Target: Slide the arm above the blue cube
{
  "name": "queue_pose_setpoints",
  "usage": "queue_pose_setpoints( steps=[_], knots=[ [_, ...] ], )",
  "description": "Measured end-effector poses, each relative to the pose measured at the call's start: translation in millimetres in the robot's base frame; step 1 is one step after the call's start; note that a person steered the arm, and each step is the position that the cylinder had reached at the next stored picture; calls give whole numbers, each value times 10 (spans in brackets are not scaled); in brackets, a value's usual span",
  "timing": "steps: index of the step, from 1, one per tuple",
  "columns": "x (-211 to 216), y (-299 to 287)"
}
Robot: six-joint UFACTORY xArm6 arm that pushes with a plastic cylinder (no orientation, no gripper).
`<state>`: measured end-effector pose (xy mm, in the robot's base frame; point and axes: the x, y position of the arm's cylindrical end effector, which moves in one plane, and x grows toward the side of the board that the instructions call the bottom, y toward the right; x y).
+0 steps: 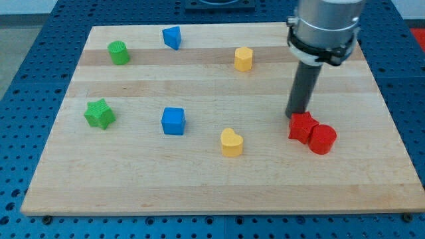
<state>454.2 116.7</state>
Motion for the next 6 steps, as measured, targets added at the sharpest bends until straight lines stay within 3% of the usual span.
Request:
queue_pose_setpoints(
  steps=[2, 6],
  knots=[
    [-107, -966],
    [-358, -1191]
  ],
)
